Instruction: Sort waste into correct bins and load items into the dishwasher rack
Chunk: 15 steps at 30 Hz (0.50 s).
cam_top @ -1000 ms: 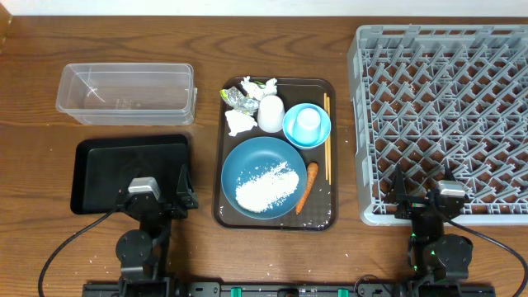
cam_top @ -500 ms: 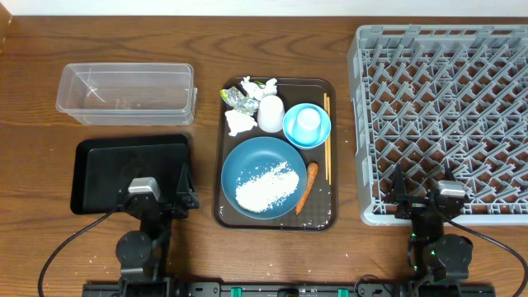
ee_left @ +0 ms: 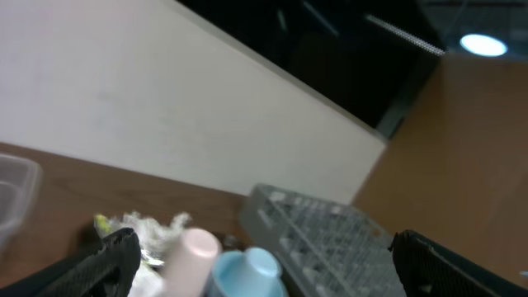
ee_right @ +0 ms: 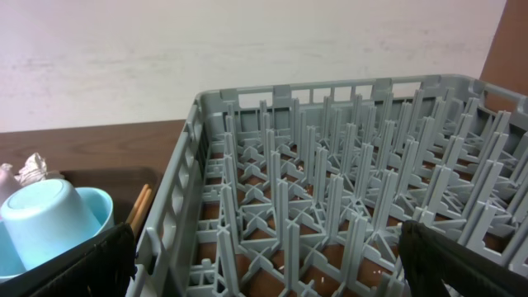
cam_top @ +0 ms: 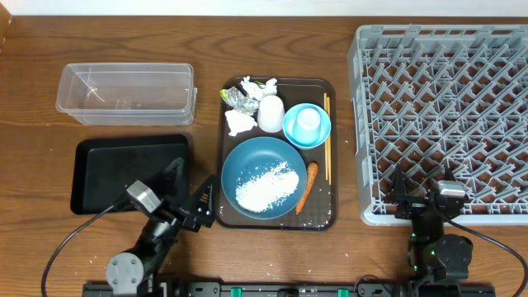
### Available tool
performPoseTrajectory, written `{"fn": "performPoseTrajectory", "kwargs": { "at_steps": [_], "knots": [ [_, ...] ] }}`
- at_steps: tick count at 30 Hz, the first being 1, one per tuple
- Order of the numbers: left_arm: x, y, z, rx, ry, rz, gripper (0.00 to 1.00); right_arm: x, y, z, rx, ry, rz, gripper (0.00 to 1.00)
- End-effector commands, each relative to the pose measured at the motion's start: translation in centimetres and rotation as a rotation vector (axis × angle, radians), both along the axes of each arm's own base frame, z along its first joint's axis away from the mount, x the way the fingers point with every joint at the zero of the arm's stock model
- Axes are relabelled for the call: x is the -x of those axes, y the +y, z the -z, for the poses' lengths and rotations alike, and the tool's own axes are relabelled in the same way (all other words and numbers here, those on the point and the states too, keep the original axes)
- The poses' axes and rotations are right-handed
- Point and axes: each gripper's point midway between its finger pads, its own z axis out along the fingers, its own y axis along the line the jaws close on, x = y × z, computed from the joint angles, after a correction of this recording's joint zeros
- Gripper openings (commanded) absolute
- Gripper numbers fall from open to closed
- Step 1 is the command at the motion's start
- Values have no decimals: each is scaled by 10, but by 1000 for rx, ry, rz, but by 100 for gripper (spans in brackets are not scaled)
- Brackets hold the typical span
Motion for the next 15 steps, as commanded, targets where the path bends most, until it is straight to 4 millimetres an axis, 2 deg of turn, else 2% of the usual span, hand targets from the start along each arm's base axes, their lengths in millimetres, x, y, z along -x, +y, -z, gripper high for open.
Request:
{"fn": "performPoseTrajectory", "kwargs": {
  "at_steps": [1,8,11,15],
  "knots": [
    [13,-9,-43,-37,-7,50,100,0,-5,2,3,5,24,99],
    [1,-34,-63,-226,286,244,100,0,-5,2,3,5,24,99],
    [-13,-39,-68,-181,435,306,100,0,-5,2,3,5,24,99],
    [-23,-53,-69,-87,523,447,100,0,-5,2,3,5,24,99]
  ]
}}
